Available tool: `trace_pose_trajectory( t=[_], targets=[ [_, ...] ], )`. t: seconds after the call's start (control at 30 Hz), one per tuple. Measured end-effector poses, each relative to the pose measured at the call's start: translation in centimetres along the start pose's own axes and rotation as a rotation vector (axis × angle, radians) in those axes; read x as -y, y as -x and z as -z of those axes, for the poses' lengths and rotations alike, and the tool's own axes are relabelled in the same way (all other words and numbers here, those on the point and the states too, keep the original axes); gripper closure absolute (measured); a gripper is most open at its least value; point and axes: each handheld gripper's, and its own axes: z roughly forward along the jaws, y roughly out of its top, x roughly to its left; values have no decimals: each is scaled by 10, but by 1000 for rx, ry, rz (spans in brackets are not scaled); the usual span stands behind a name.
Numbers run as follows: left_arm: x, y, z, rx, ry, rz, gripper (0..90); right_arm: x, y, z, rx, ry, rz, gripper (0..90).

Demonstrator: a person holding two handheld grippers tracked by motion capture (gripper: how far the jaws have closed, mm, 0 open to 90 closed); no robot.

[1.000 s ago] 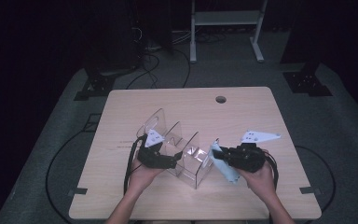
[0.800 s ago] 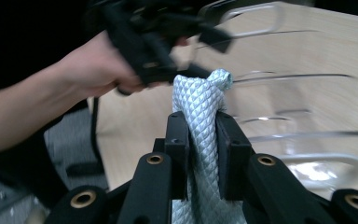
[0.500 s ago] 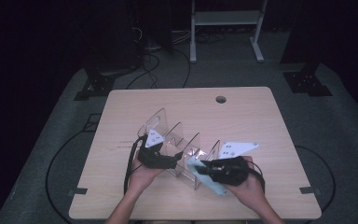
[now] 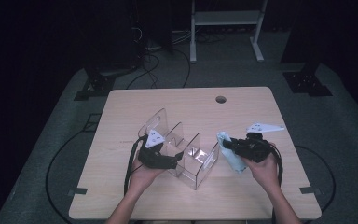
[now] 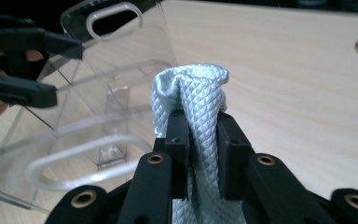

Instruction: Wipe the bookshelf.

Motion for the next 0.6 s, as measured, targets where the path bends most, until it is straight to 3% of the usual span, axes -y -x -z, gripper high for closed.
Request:
trace_pose_trajectory(
  t=[0.17,0.3,0.47,0.6],
  targets=[
    [0,1,0,-5,-4,-1,78,24,4,-20,-3,-93,-16,769],
    [0,0,0,-7,-3,0,78,40,11,-35,-19,-131,-57,769],
    [0,0,0,-7,-3,1,78,62,18,-54,-11,-229,-91,768],
    [0,0,0,-7,-2,2,78,64,14,-55,-20,-241,-96,769]
  ],
)
